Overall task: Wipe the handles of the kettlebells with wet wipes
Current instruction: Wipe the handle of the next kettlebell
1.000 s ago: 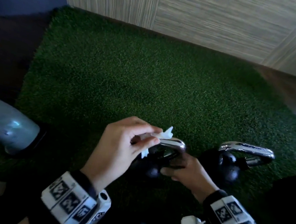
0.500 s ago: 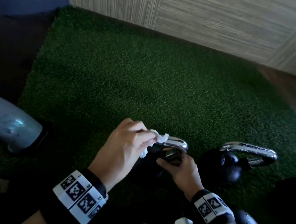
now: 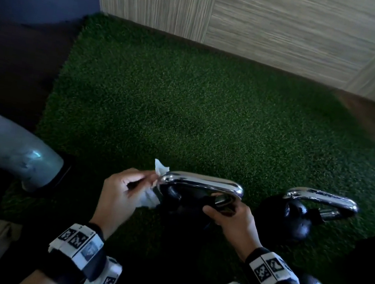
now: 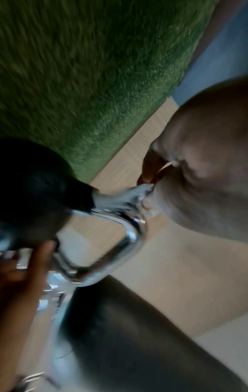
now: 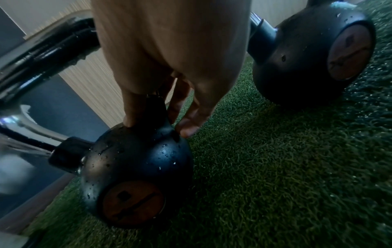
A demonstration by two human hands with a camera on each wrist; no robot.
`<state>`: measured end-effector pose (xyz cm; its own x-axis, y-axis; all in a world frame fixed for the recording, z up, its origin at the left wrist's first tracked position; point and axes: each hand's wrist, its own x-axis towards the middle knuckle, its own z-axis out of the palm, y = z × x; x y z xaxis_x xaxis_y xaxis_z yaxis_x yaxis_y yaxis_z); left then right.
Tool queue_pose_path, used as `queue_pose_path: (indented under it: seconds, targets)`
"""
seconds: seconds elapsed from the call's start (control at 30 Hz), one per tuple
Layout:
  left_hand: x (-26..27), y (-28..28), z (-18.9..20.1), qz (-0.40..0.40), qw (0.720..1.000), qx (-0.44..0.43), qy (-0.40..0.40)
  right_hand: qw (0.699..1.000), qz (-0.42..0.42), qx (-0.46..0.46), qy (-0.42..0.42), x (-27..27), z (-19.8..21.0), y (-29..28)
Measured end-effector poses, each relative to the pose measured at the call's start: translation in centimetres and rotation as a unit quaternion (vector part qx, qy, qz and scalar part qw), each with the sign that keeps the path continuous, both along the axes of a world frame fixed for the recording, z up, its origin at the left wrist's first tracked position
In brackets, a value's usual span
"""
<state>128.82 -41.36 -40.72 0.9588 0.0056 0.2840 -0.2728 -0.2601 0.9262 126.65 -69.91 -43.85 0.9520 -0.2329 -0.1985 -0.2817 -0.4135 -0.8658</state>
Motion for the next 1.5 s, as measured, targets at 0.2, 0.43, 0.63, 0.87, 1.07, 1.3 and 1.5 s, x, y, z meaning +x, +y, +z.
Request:
queue_pose_path:
  seconds: [0.2,0.43,0.63,0.87,1.07,1.3,1.5]
  targets:
    - [-0.6,-0.5,-0.7,-0.001,0.996,-0.076,0.045,1.0,0.01,0.007,-0.002,0.1,0.0,-0.1]
    - [-1.1,-2.2,-4.0,-0.001,0.965,-0.188,0.184,1.0,-0.002,0.026,0.007,-0.1,0.5,0.3]
    - [-1.6,-0.3,-4.5,-0.119,0.979,-0.087,0.142,1.0,0.016,0.02,0.019,0.2,0.6,0.1]
    - [-0.2,-1.8,-3.2,-0.001,0.999,0.029,0.038,0.995,0.051,-0.072,0.036,0.0,1.3,-1.2]
    - [1.8,-2.9,-3.6,0.018,0.997,0.034,0.065,0.984,0.051,-0.165,0.038,-1.3,2.7,-1.5]
    - [5.3,-6.9,-2.0,0.047,0.995,0.077,0.04,0.959,0.217,-0.183,0.024,-2.2,4.2,0.1]
    - [5.8,-5.6,-0.6,-0.083,0.976,0.105,0.169,0.956,0.231,-0.169,0.063,0.5,5.6,0.4]
